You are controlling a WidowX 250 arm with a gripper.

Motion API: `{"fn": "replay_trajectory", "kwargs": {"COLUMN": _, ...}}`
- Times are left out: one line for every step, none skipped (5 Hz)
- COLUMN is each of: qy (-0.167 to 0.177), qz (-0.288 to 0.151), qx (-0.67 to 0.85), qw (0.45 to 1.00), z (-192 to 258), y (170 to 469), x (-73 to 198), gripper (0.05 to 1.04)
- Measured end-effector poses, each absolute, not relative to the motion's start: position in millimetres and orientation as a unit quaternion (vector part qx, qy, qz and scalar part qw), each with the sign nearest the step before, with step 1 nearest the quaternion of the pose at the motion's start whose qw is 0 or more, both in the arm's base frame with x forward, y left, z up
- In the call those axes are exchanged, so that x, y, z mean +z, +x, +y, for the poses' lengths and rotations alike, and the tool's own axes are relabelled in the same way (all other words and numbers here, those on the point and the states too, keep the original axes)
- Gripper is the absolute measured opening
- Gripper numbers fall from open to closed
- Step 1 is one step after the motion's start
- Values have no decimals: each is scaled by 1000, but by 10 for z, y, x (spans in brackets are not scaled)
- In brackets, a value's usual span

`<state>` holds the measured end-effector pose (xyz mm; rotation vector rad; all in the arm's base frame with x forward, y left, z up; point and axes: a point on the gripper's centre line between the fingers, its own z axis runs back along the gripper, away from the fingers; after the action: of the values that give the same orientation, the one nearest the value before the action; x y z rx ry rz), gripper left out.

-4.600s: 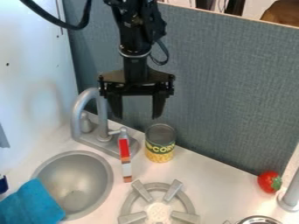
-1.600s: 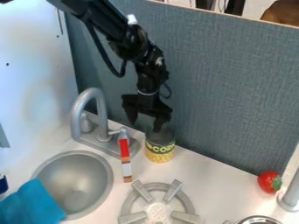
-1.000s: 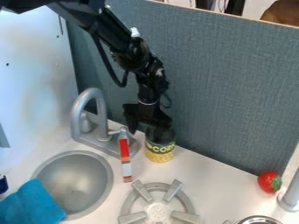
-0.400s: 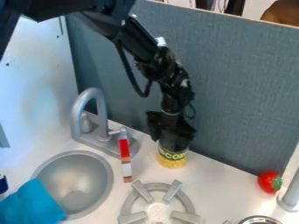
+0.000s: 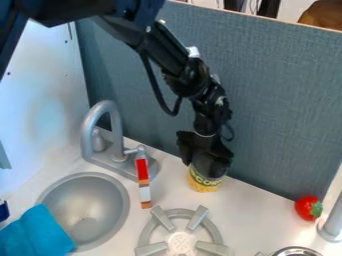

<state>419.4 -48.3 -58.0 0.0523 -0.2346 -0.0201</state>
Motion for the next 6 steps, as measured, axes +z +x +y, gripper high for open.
{"fn": "replay_trajectory", "kwargs": {"qy": 25, "qz": -121, "qx": -36, "qw": 992, "z": -659, "y": 4165, "x": -583, "gripper": 1001}}
{"fn": "replay_trajectory", "kwargs": {"qy": 11, "qz": -121, "qx": -41, "qw": 992, "z": -706, "y": 4088, "x": -574, "gripper": 1001}}
{"fn": "replay_trajectory", "kwargs": {"qy": -18, "qz": -104, "qx": -54, "qw": 993, "z": -809, "y": 4028, "x": -585, "gripper": 1001}}
{"fn": "replay_trajectory", "kwargs": {"qy": -50, "qz": -89, "qx": -61, "qw": 993, "z": -906, "y": 3978, "x": -588, "gripper": 1001}}
{"fn": "replay_trajectory", "kwargs": {"qy": -64, "qz": -88, "qx": -64, "qw": 992, "z": -956, "y": 3995, "x": -553, "gripper": 1001}}
{"fn": "replay_trajectory", "kwargs": {"qy": -80, "qz": -92, "qx": -76, "qw": 990, "z": -1039, "y": 4049, "x": -486, "gripper": 1001}}
